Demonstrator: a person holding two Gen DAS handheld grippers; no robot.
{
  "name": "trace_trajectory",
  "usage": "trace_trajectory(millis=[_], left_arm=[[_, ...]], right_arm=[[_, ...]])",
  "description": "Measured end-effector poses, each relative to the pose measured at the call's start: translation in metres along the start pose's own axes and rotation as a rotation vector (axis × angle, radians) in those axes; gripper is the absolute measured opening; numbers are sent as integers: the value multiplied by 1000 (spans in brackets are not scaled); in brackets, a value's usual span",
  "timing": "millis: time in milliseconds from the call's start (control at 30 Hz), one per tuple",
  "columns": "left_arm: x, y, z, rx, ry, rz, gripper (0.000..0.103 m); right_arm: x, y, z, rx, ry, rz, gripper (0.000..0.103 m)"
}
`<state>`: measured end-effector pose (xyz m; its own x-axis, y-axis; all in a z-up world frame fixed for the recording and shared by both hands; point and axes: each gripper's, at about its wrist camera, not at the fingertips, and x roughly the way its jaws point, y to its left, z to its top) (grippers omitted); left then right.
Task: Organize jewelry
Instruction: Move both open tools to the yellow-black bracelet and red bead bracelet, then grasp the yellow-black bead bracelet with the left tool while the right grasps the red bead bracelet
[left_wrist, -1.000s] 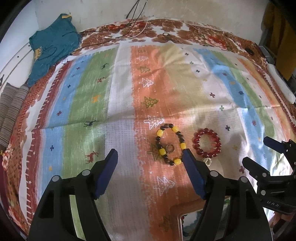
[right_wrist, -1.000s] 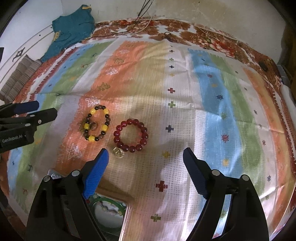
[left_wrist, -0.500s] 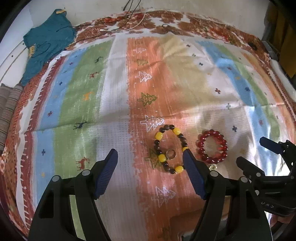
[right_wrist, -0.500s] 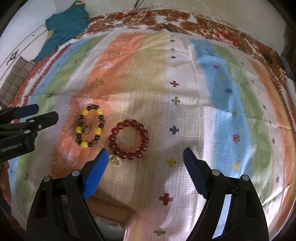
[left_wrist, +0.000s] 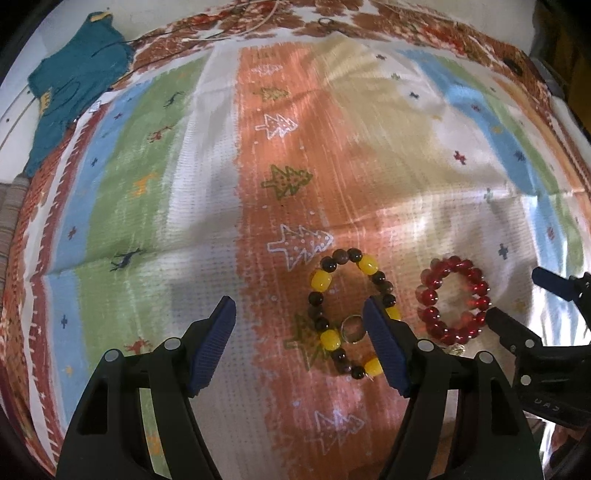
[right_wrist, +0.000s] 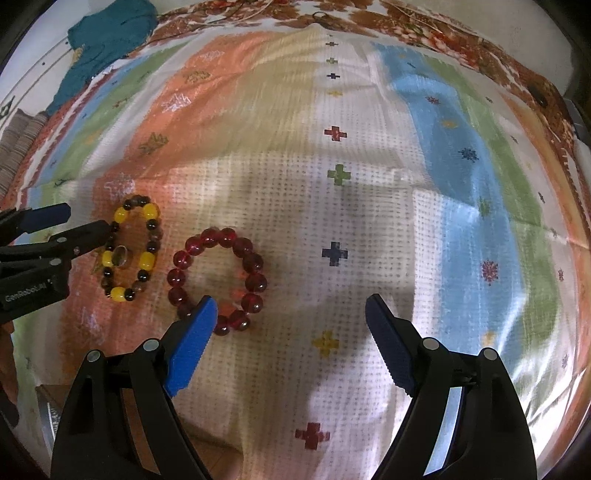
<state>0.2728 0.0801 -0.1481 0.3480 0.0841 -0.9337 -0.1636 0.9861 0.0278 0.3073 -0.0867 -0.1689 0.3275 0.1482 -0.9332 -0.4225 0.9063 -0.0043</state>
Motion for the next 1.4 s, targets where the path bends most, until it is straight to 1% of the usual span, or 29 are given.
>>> trace_trajectory(millis=[133,200,300,400,433,467,500,533,567,600,633,667,700,733,767,800,833,1100,1233,1400], left_arm=[[5,4,5,-25,11,-29,70],[9,4,7,-29,17,-29,70],[15,4,8,-26,35,-28,61],[22,4,8,-21,46,-26,58],[24,4,9,-19,50,-30,54],[26,3,9,-16,53,-31,52],[28,1,9,-5,49,-18,47],[29,0,8,6,44,0,39],[30,-1,7,12,42,8,35],[31,0,5,16,41,11,29],[31,0,4,21,39,13,21],[32,1,3,27,38,18,18],[31,3,2,29,37,20,12],[31,5,1,29,36,19,12],[30,6,0,27,38,15,12],[29,7,0,26,39,15,12],[28,7,-1,24,41,18,11],[-1,11,-4,2,10,14,11],[-11,12,-7,23,-2,47,11],[-29,12,-7,24,-26,23,11]], right_arm=[[3,-2,2,11,-4,-4,82],[7,-3,3,14,9,1,82],[12,0,3,-7,17,-4,82],[15,1,4,-9,19,-9,82],[16,1,4,-11,21,-12,82],[18,2,4,-23,25,-19,82],[19,4,4,-37,26,-30,76],[20,5,4,-50,26,-36,68],[20,5,4,-55,27,-37,66],[20,4,5,-55,28,-35,60],[20,4,5,-56,29,-31,52],[19,4,5,-61,28,-28,47],[18,4,4,-63,27,-26,38],[17,3,3,-68,26,-21,29],[17,3,3,-69,24,-18,25],[16,2,2,-66,23,-11,19],[16,2,2,-64,22,-6,15],[0,-4,4,-40,-27,3,14],[-11,-2,3,-42,-45,6,14],[-29,-2,3,-37,-79,13,14]])
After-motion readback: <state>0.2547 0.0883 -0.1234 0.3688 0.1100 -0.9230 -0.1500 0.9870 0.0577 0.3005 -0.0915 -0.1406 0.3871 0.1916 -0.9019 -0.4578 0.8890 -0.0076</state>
